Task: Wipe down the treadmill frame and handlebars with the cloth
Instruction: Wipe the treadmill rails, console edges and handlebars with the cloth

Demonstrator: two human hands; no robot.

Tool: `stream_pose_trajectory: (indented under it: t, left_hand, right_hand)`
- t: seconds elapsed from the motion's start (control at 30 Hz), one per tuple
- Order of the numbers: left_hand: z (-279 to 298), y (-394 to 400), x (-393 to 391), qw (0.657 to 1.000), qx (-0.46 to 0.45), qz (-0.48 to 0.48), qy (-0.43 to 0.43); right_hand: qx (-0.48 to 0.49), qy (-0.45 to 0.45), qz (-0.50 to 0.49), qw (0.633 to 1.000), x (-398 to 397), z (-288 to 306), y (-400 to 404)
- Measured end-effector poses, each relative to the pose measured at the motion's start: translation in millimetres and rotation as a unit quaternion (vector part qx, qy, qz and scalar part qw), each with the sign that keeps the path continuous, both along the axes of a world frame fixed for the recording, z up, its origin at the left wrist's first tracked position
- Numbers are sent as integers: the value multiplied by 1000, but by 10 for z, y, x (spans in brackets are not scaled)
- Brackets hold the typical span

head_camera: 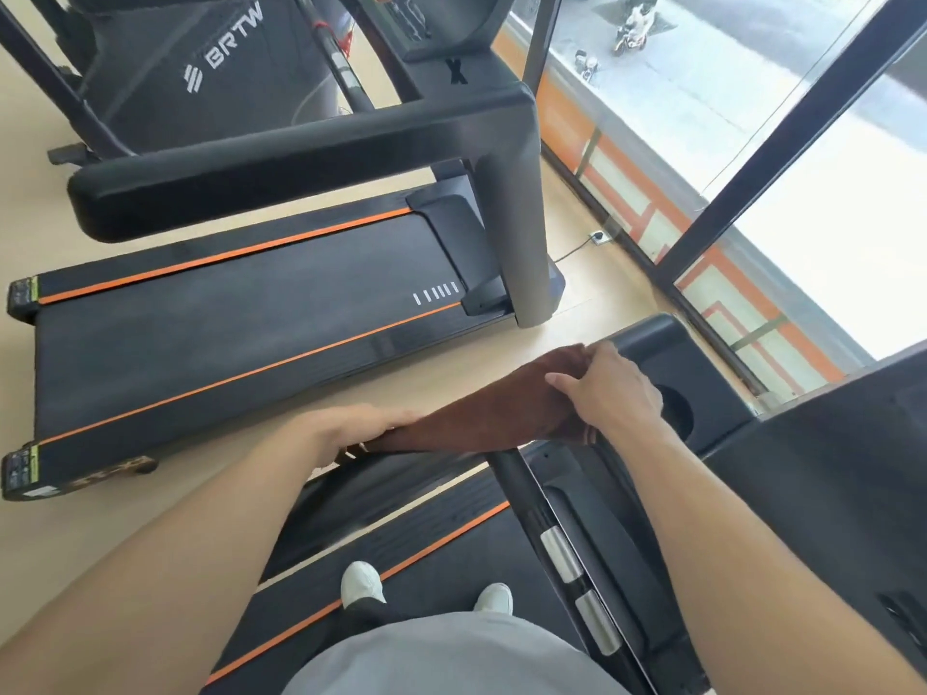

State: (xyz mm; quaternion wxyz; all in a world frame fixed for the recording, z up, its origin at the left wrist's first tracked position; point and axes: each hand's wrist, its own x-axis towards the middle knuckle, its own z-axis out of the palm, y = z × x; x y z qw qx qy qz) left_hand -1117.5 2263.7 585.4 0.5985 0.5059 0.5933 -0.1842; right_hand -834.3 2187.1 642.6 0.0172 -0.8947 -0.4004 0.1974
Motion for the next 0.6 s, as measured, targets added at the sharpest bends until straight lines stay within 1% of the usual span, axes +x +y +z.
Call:
stream_pose_trajectory:
  t: [0.1, 0.17, 0.2, 0.27, 0.33, 0.37, 0.4, 0.43, 0.5, 0.53, 0.6]
  left_hand:
    - [-15, 45, -16, 997, -44, -3, -61]
    - [-2, 51, 1, 990, -61, 26, -125]
    - [-10, 52, 13, 986, -50, 54, -147]
    - [-119, 7, -21, 976, 19, 136, -167]
    - [-104, -10, -100, 946, 108, 241, -189]
    - [-26, 4, 172, 938, 126, 242, -212]
    - [59, -8, 404, 933, 134, 232, -242]
    - [161, -31, 441, 921, 156, 232, -273]
    - [438, -113, 667, 901, 181, 193, -343]
    - [557, -184, 789, 894, 188, 165, -373]
    - [689, -304, 1059, 889, 203, 122, -392]
  right_hand:
    - [-17, -10, -38, 999, -75, -23, -56]
    - [-14, 45, -60, 997, -127, -55, -75]
    - [-9, 90, -71, 993, -168, -37, -95]
    - [-5, 166, -59, 984, -240, 60, -154]
    - [3, 205, -41, 978, -292, 154, -216]
    - [38, 193, -84, 977, -103, 288, -414]
    - [51, 178, -110, 977, 45, 409, -597]
    - [66, 161, -99, 980, 112, 481, -670]
    - [82, 83, -78, 990, 290, 721, -820]
    - [106, 35, -75, 991, 397, 818, -852]
    - [142, -59, -93, 984, 602, 974, -873]
